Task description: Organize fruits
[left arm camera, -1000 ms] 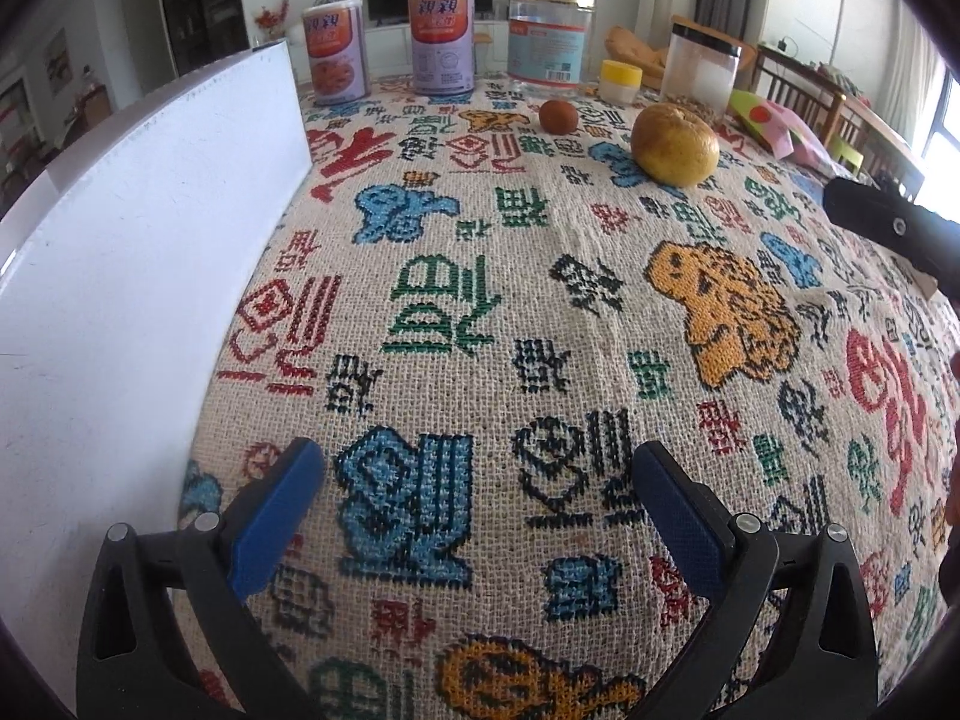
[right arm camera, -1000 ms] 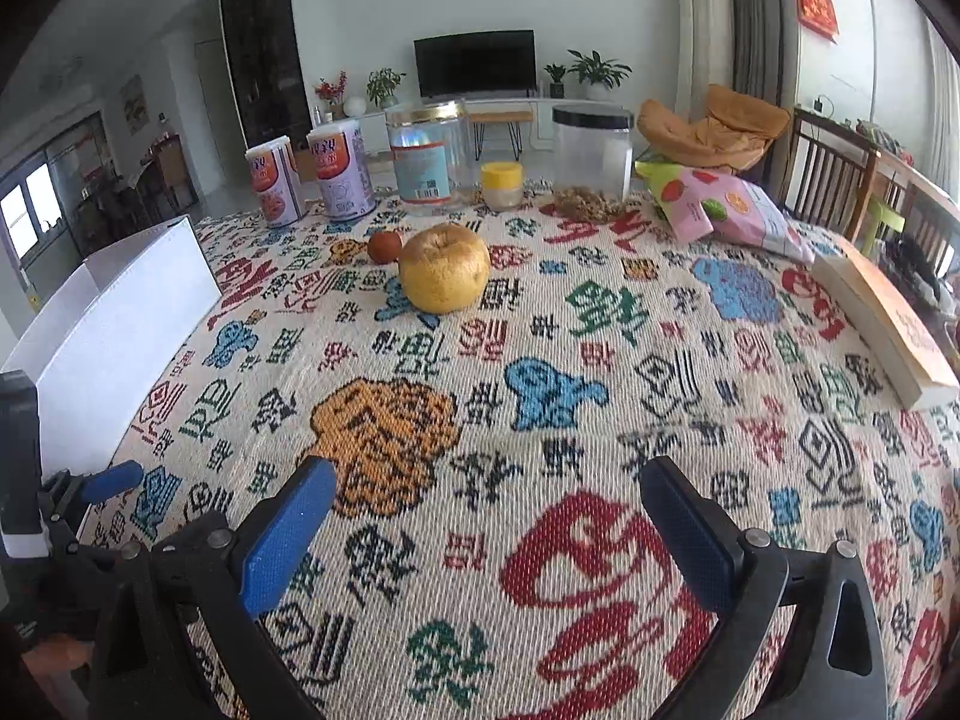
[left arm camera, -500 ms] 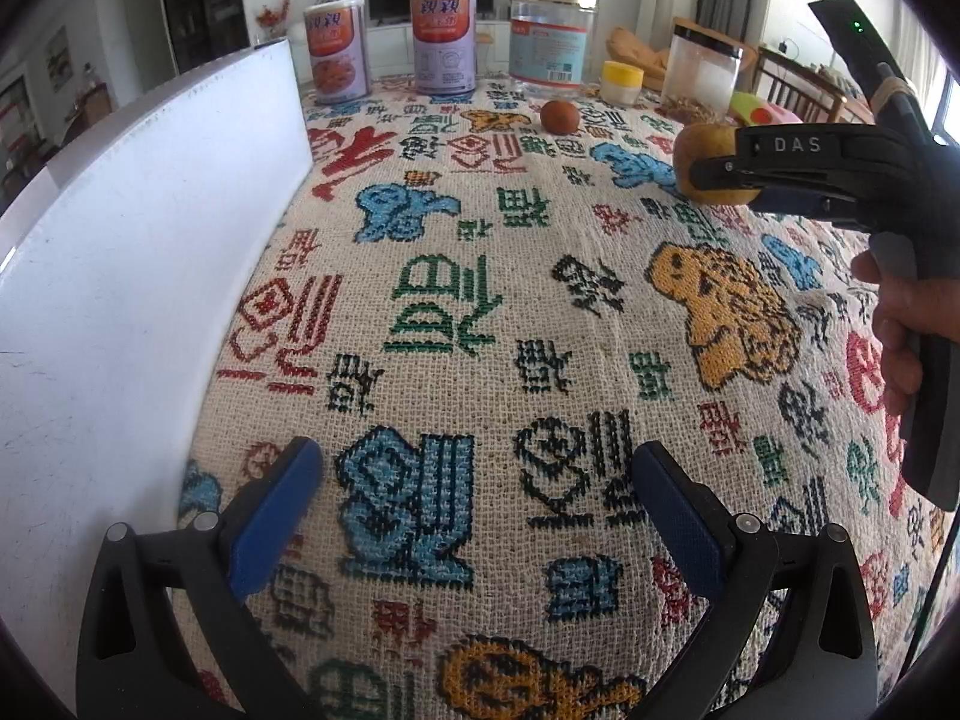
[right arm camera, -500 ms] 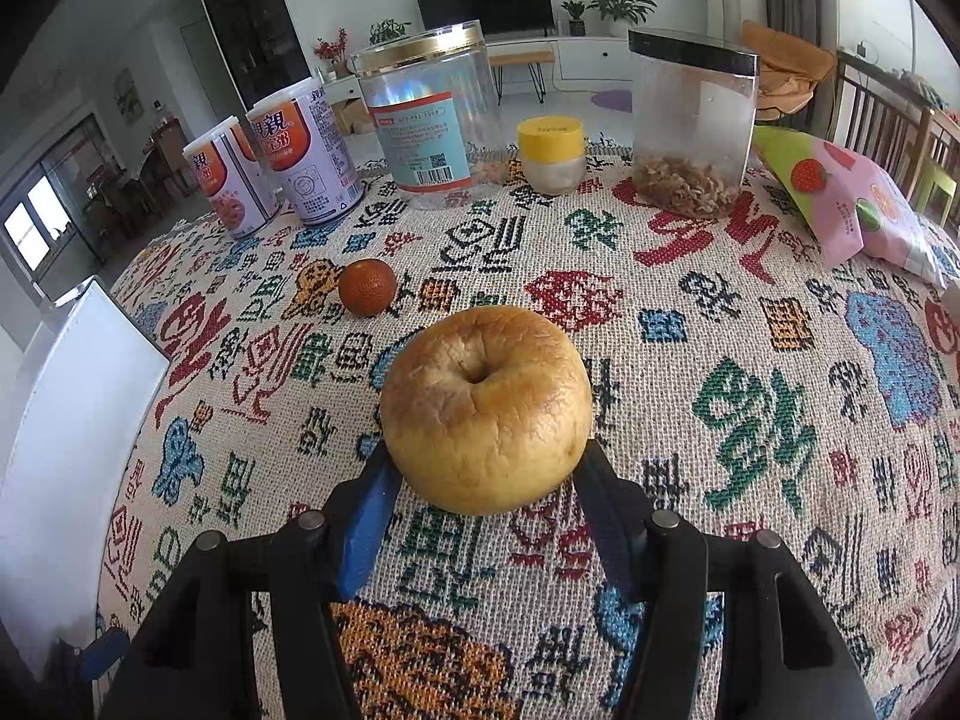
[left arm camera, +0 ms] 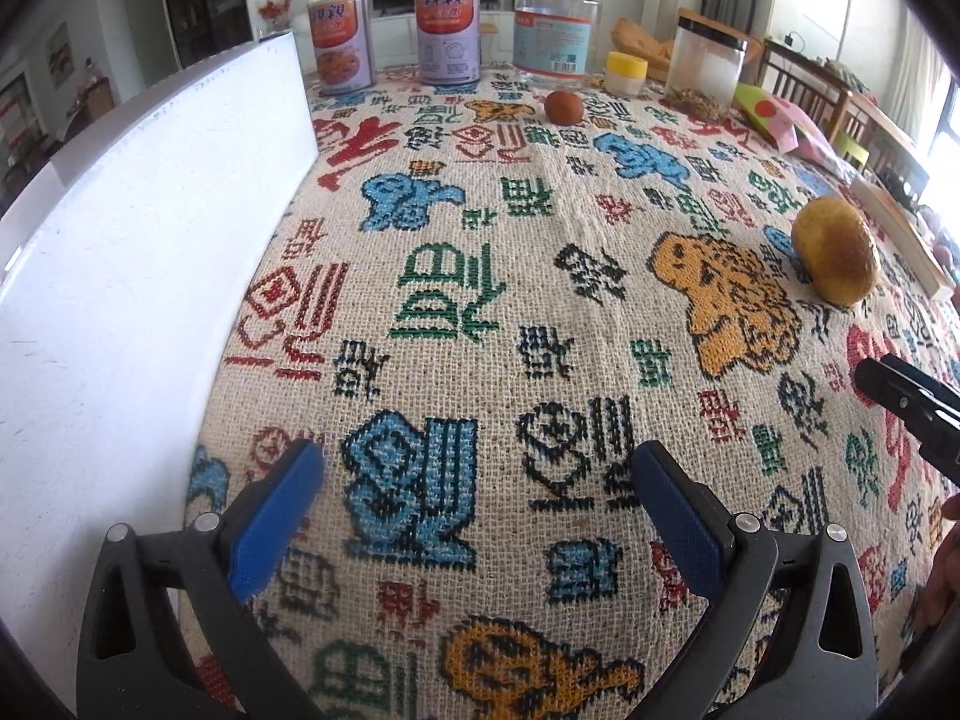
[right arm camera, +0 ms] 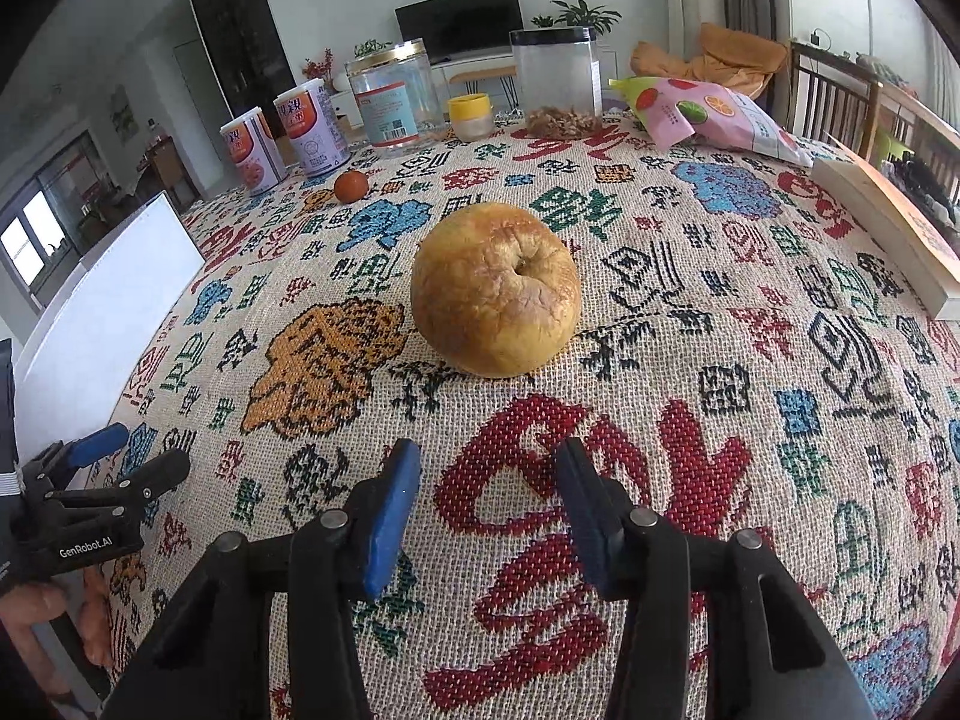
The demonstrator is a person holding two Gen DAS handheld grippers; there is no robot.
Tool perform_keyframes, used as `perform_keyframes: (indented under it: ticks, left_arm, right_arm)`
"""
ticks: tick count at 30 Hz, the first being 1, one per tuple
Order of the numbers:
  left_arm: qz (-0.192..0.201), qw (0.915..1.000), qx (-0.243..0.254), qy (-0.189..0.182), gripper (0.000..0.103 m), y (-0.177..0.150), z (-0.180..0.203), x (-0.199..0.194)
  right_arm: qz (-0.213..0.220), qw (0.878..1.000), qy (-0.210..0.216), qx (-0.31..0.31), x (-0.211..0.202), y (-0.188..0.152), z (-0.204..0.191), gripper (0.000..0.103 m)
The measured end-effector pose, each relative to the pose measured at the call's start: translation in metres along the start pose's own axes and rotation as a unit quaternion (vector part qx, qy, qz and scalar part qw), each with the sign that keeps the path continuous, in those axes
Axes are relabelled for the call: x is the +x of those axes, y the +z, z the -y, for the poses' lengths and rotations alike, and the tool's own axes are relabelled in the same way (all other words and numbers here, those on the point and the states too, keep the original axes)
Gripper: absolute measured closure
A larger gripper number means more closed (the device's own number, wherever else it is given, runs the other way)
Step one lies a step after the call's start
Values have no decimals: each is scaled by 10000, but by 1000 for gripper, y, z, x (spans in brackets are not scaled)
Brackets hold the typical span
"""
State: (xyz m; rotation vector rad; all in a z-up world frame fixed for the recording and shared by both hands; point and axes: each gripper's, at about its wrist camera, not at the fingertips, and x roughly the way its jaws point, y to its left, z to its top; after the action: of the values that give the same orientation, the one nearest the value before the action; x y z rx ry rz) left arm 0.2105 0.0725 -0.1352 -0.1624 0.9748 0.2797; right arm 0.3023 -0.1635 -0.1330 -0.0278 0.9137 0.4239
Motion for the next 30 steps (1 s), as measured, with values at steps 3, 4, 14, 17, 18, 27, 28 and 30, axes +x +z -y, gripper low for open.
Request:
perform_keyframes:
  ticks: [3,4,14,17,18,27,28,30]
  left_arm:
    - [128,9994,-214,-240,1,6,3,-18]
    - [239,9988,-276,-330,1,15,7,-24]
    - [312,9984,-242,-403,3,178,45,68]
    - [341,9990,293,-71,3,198,57,106]
    - [355,9988,343,12,3,202,58,115]
    - [567,9963,69,-641,74,206,40,132]
    - [617,9962,111,-596,74,202,40,127]
    - [614,9964,12,-585,74,188,34,113]
  right_arm:
    - [84,9998,55,144,-8,-8,0,15]
    - [71,9997,47,219,-9,-10,1,7]
    - [56,9993,-31,356,-12,-16,5,0]
    - [5,9995,-147,265,-10,-16,2,0]
    - [-7,9995,-175,244,-9,-16,1,0]
    - [-59,9994,-306,138,-6,-16,-4,0]
    - [-67,9994,-323,127,-5,-16,-4,0]
    - [-76,9993,-354,107,-5,-17,-5,0]
